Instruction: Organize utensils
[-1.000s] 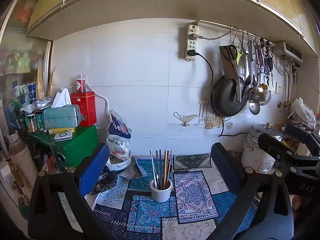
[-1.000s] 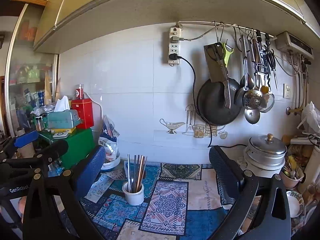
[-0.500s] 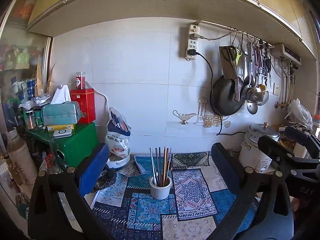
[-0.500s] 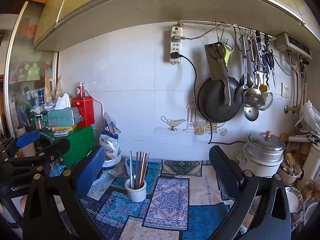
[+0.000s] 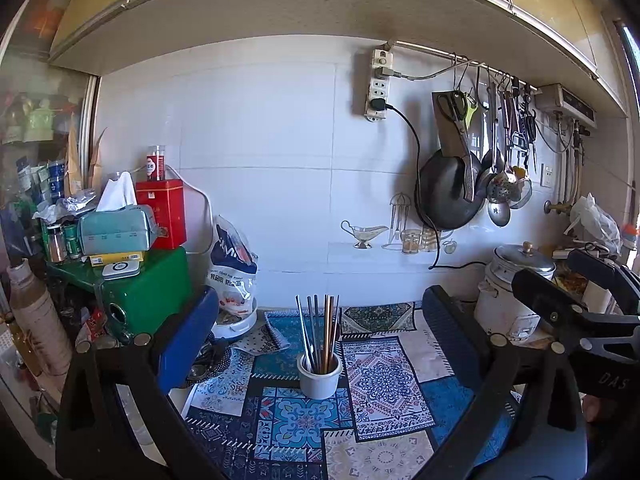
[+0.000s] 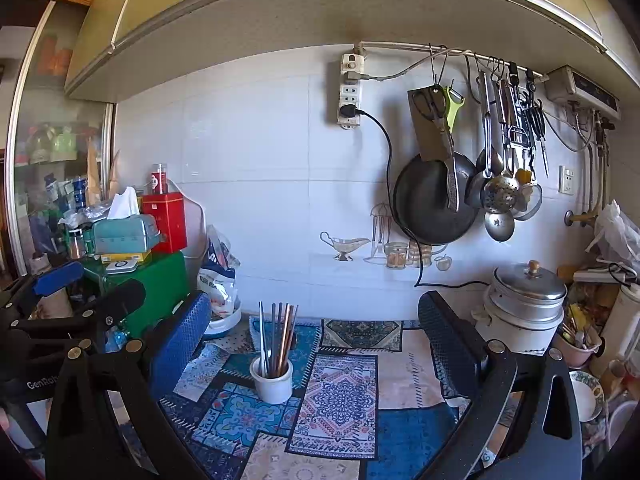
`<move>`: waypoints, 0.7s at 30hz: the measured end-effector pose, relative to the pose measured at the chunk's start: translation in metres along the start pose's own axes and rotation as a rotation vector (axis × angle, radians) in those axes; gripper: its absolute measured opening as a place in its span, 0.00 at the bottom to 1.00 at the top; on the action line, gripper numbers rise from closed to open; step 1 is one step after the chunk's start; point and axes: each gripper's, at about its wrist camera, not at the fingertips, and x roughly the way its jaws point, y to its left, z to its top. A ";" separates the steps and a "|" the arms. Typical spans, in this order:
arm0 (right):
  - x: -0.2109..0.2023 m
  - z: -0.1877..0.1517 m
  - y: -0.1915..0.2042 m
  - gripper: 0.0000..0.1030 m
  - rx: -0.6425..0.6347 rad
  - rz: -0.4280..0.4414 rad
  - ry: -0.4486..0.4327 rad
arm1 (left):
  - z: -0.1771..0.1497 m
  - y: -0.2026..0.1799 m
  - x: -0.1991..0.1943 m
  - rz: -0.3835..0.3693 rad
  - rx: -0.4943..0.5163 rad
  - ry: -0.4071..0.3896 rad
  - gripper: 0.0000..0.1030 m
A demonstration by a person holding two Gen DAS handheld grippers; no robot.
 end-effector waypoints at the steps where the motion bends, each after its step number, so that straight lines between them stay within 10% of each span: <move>1: -0.001 0.000 0.000 1.00 0.001 -0.002 0.000 | 0.000 0.000 0.000 -0.002 -0.002 0.000 0.99; 21: -0.006 0.000 -0.003 1.00 0.024 -0.023 0.002 | -0.001 -0.003 -0.001 -0.035 -0.001 0.012 0.99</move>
